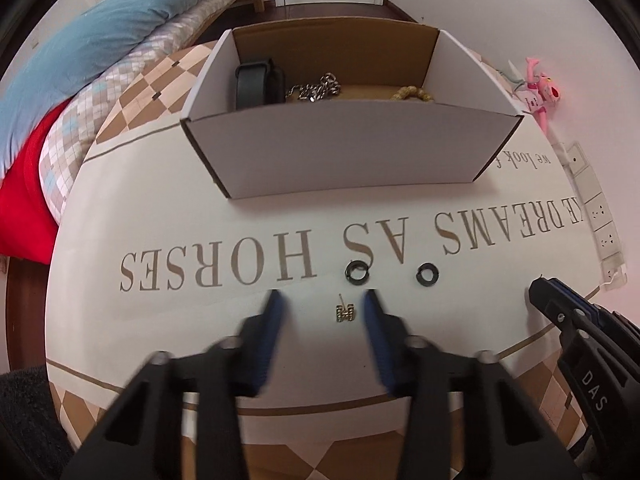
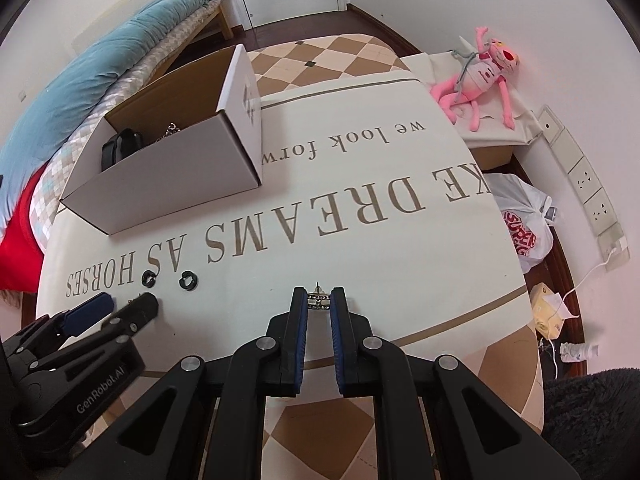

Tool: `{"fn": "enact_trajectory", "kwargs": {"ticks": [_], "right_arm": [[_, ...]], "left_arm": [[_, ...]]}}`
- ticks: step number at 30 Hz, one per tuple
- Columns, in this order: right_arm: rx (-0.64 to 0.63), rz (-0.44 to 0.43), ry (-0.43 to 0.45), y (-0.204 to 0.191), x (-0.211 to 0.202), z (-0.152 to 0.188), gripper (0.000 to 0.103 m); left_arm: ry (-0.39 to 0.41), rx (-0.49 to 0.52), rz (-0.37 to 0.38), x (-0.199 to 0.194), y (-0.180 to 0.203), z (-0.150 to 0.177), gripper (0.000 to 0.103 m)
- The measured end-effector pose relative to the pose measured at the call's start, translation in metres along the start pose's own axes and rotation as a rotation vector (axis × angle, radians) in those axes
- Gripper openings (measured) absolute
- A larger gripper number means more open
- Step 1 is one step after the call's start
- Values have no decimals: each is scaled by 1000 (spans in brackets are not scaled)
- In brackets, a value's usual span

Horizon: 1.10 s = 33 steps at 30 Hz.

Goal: Organize jewelry
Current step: 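Grasp a small charm with the right tool while the left tool grasps another charm, then lower both charms into the white box and open both tools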

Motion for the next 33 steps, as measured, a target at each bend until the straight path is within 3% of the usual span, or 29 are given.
{"fn": "enact_trajectory", "kwargs": {"ticks": [3,4,12,18,26,33], "right_arm": [[4,1,1,1,0,0,12],[6,1,3,0,0,-1,12],[13,-16,30,-5,-11,-8,12],[21,-48,66,-12,-30,-22,12],[27,-162,121,-40,-58,-75,12],[-16,-259,69,-74,-36,-145,12]], "left_arm": [[5,7,9,-2,1,0,8],[5,5,15,-2,1,1,6],[-6,6,71,-12,7,10,6],[38,-1,111,-40,7,-4,6],[97,-41,202,-80,-1,-77,6],[35,-34,214,-49,-19,-138,6]]}}
Point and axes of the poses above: each gripper's, at about its wrist camera, not at the fingertips, and x roughly the way its jaws point, y to its right, z to its underside, the point moved 10 cm from there along x, roughly the way its jaws point, and after that the axes turned 5 degrees about y, right-handed, at the moved point
